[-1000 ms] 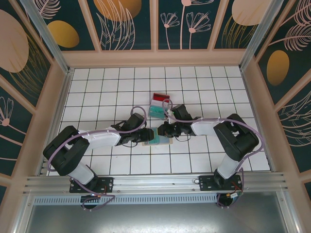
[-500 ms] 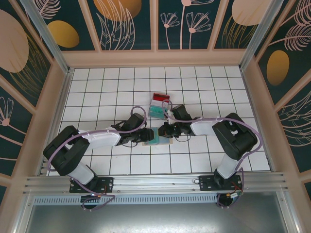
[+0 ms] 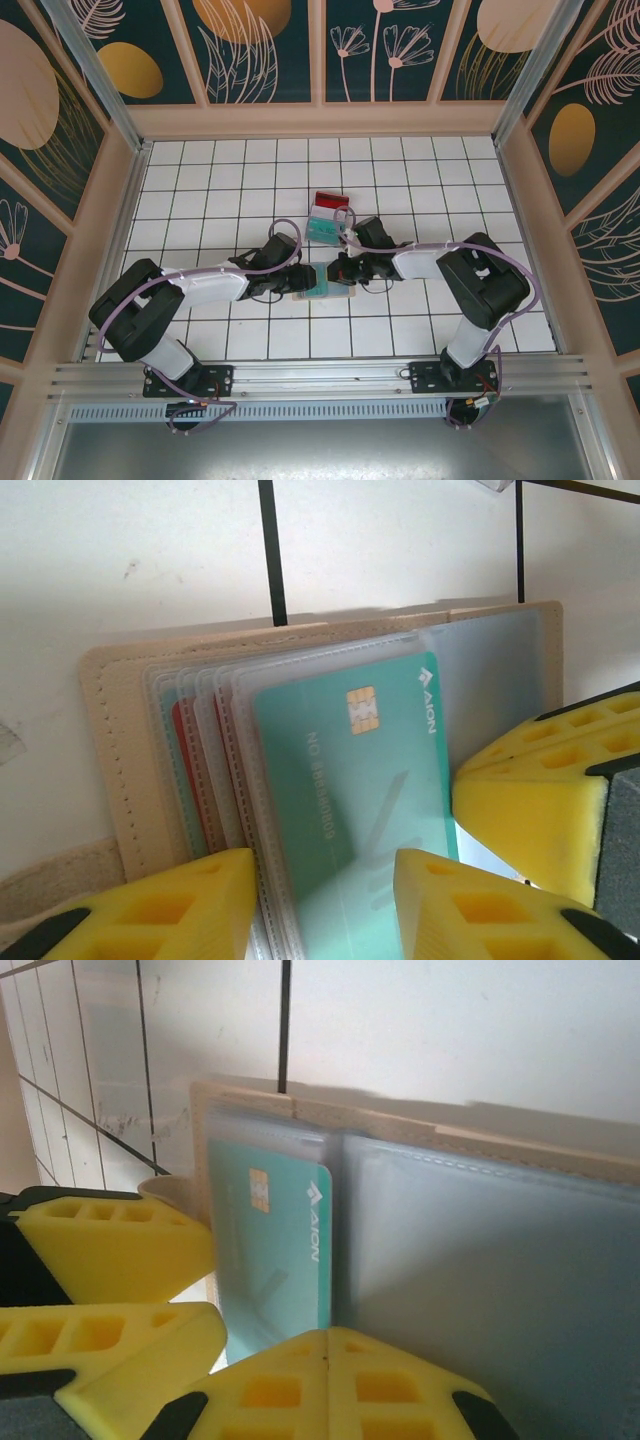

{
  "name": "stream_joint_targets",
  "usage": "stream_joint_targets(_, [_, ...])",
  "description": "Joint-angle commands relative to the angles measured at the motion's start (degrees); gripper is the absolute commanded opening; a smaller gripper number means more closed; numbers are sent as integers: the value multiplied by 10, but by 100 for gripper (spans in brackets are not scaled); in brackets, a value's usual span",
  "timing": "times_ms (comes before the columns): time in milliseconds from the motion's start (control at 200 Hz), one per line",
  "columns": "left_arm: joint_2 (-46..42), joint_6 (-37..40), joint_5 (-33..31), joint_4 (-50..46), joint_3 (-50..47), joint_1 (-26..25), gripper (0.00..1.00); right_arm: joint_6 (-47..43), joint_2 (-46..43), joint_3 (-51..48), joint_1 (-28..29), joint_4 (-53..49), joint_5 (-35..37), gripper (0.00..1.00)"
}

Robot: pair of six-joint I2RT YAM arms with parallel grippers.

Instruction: Take the credit cards out of the card holder

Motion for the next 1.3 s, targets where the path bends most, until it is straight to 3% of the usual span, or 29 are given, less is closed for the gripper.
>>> stream_joint_targets(0, [17, 0, -13, -23, 4, -1, 42, -7, -20, -10, -10, -8, 8, 0])
stream_joint_targets(395, [32, 1, -25, -42, 16, -1, 27, -5, -23, -11, -12, -2, 0, 0])
stream_joint_targets(455, [34, 2, -25, -43, 15, -1, 18, -6, -23, -11, -11, -3, 1, 0])
stream_joint_targets(676, [35, 2, -27, -46, 14, 0, 19, -5, -20, -9, -11, -8, 7, 0])
stream_joint_targets(761, [36, 2, -26, -45, 14, 0, 19, -3, -17, -8, -11, -6, 7, 18])
stream_joint_targets(946, [37, 1, -24, -43, 15, 0, 20, 1, -8, -6, -11, 2, 1, 20])
stream_joint_targets(1106, [38, 1, -22, -41, 13, -1, 19, 1, -1, -4, -8, 4, -2, 16])
stream_joint_targets(1211, [38, 1, -22, -42, 13, 0, 20, 0, 0, -4, -8, 3, -1, 9])
stream_joint_targets(1256, [37, 2, -22, -42, 12, -1, 20, -1, -1, -4, -8, 1, 0, 0])
stream_joint_targets(1296, [37, 1, -23, -42, 12, 0, 20, -2, -3, -4, -8, -2, 2, 0])
